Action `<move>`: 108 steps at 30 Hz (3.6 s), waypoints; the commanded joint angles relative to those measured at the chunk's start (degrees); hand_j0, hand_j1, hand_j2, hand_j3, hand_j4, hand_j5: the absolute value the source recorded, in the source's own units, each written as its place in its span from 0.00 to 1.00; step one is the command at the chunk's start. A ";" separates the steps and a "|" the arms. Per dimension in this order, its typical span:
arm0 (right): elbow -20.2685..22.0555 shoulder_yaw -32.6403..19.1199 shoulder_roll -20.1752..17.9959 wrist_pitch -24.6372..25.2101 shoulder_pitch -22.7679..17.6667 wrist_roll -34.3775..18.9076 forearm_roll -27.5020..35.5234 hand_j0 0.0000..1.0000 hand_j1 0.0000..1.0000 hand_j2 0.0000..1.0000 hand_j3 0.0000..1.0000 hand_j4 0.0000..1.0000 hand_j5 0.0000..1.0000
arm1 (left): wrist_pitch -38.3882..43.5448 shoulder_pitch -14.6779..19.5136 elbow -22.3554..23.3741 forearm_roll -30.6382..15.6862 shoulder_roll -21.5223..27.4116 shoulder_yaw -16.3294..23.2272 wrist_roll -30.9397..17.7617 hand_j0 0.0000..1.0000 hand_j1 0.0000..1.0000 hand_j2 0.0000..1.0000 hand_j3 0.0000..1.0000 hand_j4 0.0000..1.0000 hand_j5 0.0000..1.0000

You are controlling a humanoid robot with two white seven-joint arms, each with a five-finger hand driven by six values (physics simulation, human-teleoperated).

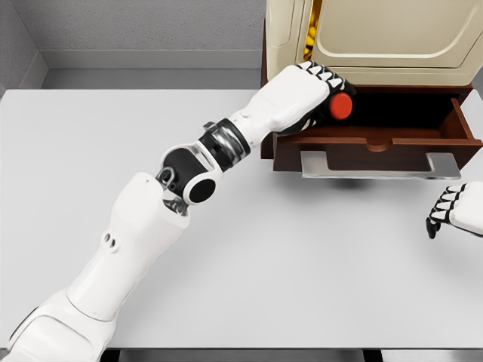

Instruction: Put the switch into the drawer with left arm, and close the drawer with right arm

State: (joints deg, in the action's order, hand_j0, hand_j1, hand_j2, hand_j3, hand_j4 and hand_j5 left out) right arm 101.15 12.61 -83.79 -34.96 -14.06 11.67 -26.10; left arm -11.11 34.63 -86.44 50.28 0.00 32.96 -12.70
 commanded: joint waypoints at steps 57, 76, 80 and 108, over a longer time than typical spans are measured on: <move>-0.52 -0.22 4.51 -0.04 9.05 0.54 8.88 0.34 0.34 0.34 0.34 0.34 0.34 | -23.89 -35.68 1.19 -44.31 34.98 -33.75 -10.59 1.00 1.00 1.00 1.00 1.00 1.00; -6.05 -0.04 2.84 -0.04 10.63 0.37 9.14 0.34 0.34 0.34 0.34 0.34 0.34 | -23.89 -36.21 -1.09 -44.22 32.79 -34.54 -11.82 1.00 1.00 1.00 1.00 1.00 1.00; -8.34 0.04 2.23 -0.04 10.37 0.10 8.61 0.33 0.33 0.33 0.33 0.33 0.33 | -23.89 -36.21 -1.01 -44.22 32.70 -34.54 -12.08 1.00 1.00 1.00 1.00 1.00 1.00; 0.10 4.53 13.04 -0.04 11.34 0.10 4.75 0.30 0.30 0.30 0.30 0.30 0.30 | -23.89 -37.79 -0.30 -44.31 32.61 -37.18 -12.08 1.00 1.00 1.00 1.00 1.00 1.00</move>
State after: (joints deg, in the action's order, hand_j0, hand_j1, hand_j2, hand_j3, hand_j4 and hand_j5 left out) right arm 101.23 17.13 -72.05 -34.96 -2.55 11.73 -21.77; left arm -35.11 -3.16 -86.70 6.40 32.59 -3.99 -24.81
